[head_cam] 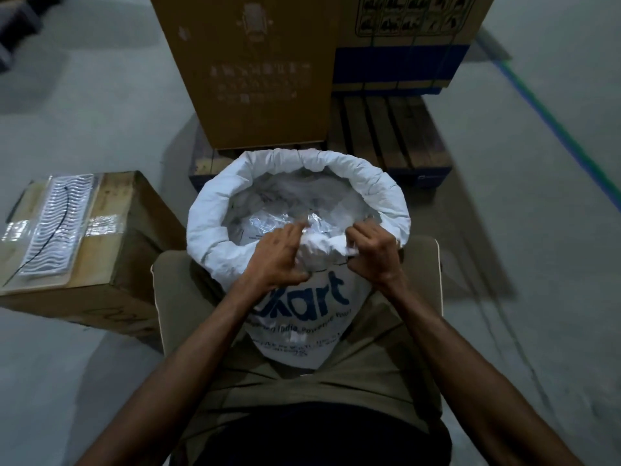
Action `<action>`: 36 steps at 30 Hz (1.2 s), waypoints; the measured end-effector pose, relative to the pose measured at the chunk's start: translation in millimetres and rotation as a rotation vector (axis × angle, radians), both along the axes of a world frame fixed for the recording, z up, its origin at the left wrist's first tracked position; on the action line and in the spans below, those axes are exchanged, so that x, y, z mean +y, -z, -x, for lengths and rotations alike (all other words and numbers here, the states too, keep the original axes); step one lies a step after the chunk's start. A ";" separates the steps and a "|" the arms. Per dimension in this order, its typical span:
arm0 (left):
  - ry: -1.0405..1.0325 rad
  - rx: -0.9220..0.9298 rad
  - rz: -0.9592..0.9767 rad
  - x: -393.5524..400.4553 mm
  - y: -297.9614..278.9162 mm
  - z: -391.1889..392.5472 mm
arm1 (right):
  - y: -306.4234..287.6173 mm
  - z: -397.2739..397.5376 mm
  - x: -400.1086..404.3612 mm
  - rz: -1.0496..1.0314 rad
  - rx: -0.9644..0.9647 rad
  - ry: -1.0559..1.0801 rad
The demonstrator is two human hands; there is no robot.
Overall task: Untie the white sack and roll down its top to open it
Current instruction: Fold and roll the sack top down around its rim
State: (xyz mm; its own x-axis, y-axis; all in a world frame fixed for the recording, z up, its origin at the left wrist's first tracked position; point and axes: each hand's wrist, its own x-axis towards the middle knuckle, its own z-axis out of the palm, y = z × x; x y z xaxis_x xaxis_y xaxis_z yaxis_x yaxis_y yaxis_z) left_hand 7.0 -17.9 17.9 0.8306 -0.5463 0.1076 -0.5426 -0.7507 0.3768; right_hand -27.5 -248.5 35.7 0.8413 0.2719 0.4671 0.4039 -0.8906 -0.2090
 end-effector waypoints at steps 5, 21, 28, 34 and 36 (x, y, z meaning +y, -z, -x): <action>0.000 -0.277 0.057 9.9 17.2 8.3 | 2.9 5.2 10.1 0.025 0.290 -0.004; 0.158 0.159 0.300 22.1 -2.0 23.4 | 39.6 13.4 46.0 0.156 0.122 -0.119; 0.070 0.171 -0.230 9.2 -24.9 2.9 | 42.1 12.6 54.6 0.160 0.132 -0.163; 0.147 -0.167 -0.156 5.4 -0.7 13.9 | 22.9 9.3 39.6 -0.102 0.584 -0.125; 0.230 -0.359 -0.154 3.7 16.9 25.1 | 20.9 3.0 36.7 0.096 0.557 -0.099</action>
State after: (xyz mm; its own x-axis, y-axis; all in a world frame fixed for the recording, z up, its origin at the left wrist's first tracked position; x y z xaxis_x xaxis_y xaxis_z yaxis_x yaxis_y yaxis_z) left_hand -18.1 -14.2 1.0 0.6110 -0.7443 0.2696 -0.7775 -0.6283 0.0274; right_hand -30.5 -211.8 14.8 0.9216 0.3817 -0.0702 0.3387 -0.8794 -0.3345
